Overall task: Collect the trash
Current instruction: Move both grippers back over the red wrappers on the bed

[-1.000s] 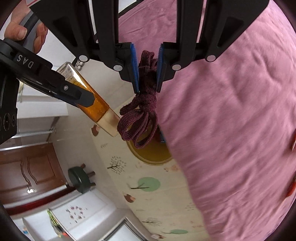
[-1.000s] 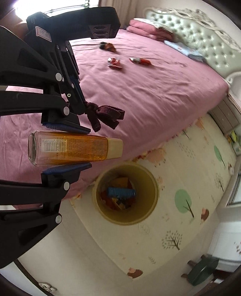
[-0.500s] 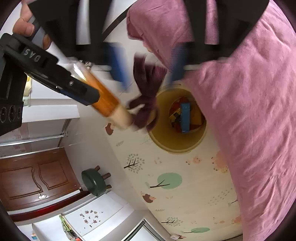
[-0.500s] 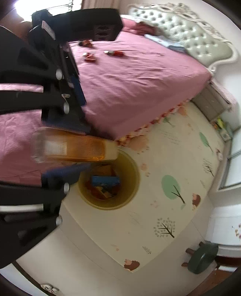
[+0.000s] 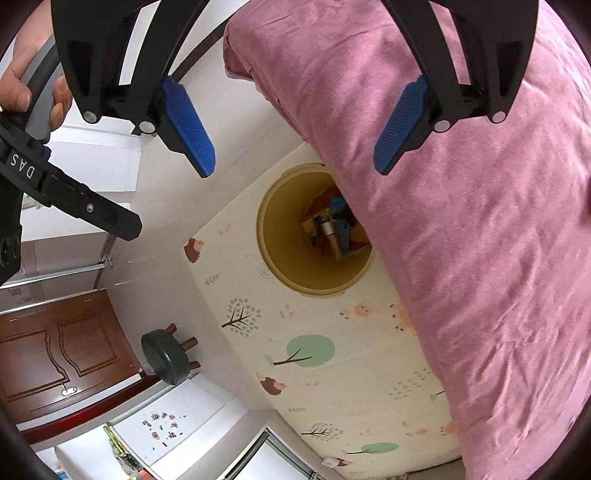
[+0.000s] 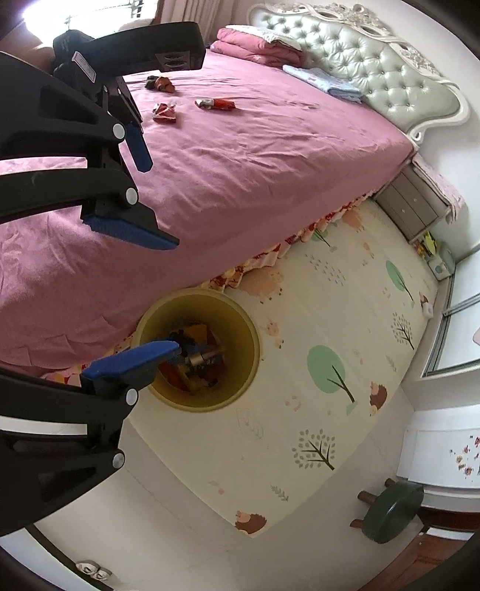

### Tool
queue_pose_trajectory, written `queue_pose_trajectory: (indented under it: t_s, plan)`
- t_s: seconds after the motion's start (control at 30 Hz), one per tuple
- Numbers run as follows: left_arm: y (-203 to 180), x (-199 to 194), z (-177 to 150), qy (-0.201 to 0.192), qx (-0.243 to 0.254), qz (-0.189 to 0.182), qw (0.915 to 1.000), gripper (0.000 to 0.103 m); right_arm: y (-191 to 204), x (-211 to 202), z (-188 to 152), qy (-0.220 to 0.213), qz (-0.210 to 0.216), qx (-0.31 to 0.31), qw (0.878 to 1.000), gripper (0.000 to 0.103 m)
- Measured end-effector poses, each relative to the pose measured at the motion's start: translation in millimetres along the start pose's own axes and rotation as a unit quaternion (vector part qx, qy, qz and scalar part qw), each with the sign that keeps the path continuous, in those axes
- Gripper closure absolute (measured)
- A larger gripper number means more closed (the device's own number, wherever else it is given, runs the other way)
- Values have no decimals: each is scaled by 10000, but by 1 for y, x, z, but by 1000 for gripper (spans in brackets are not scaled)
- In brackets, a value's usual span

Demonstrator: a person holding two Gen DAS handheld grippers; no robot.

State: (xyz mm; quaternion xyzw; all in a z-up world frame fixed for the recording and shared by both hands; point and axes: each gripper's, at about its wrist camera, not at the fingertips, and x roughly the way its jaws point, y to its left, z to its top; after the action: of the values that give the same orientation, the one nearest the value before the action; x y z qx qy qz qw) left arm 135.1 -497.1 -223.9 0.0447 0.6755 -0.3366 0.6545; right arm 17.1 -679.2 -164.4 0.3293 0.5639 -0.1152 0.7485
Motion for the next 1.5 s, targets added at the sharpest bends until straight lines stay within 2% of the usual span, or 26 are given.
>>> queue_pose_trajectory:
  t_s: [0.43, 0.97, 1.23, 1.5]
  plan:
    - [75, -56, -38, -354, -578, 193, 9975, 16, 88, 9, -19, 185, 282, -635, 9974, 52]
    - [208, -140, -125, -781, -1362, 641, 9855, 16, 238, 45, -91, 653, 582, -1693, 9817, 52]
    - [273, -171, -160, -858, -1532, 707, 9819, 16, 305, 60, -124, 691, 612, -1929, 9769, 52]
    - [315, -197, -165, -957, -1438, 790, 9818, 16, 355, 75, -142, 646, 681, -1923, 9768, 52]
